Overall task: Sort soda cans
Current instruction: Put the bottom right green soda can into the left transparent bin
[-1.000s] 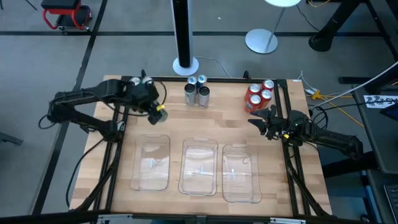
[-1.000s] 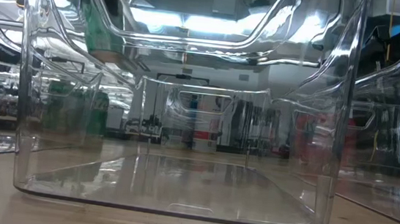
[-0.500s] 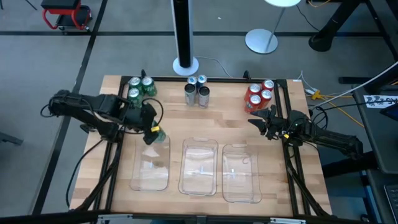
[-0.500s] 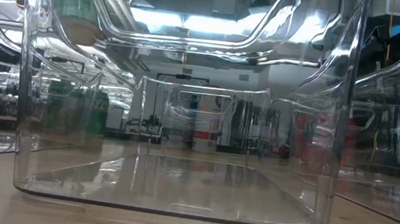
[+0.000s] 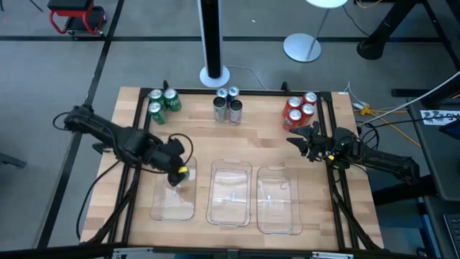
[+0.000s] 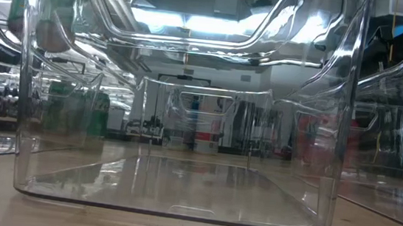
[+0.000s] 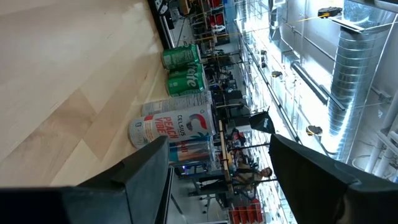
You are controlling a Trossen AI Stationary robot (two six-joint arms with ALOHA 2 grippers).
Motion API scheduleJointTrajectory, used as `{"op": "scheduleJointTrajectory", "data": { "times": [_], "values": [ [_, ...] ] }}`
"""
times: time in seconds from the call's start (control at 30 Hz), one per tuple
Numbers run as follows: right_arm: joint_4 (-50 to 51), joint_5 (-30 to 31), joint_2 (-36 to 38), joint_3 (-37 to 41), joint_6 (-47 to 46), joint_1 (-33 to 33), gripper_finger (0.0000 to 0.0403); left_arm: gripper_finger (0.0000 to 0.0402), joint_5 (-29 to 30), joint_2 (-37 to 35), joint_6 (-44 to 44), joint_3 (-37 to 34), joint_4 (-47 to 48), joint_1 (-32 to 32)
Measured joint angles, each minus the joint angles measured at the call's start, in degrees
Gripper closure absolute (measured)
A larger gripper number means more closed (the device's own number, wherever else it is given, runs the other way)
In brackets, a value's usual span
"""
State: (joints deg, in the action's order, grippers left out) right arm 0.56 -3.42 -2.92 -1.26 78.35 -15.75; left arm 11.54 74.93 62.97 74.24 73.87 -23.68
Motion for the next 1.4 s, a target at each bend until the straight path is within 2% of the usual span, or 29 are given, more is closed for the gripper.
{"op": "scheduleJointTrajectory", "data": {
  "times": [0.13,0.3,0.73,0.97,1.2,1.4],
  "values": [
    [0.0,0.0,0.0,0.0,0.0,0.0,0.0125,0.0103,-0.6,2.0,1.2,-1.6,-2.1,-0.8],
    [0.0,0.0,0.0,0.0,0.0,0.0,0.0125,0.0103,-3.3,2.9,1.2,-7.5,-8.7,-0.8],
    [0.0,0.0,0.0,0.0,0.1,0.0,0.0125,0.0101,-2.4,2.8,-0.3,-19.8,-19.3,-0.1],
    [0.0,0.0,0.0,0.0,0.1,0.0,0.0125,0.0098,-2.3,2.6,-1.8,-22.6,-21.3,-0.2],
    [0.1,0.0,0.0,0.0,0.0,0.0,0.0125,0.0074,-2.4,2.2,-3.1,-22.9,-21.2,-0.2],
    [0.1,0.0,0.0,0.0,0.1,0.0,0.0125,0.0068,-2.4,2.3,-3.5,-22.9,-20.8,-0.2]
  ]
}}
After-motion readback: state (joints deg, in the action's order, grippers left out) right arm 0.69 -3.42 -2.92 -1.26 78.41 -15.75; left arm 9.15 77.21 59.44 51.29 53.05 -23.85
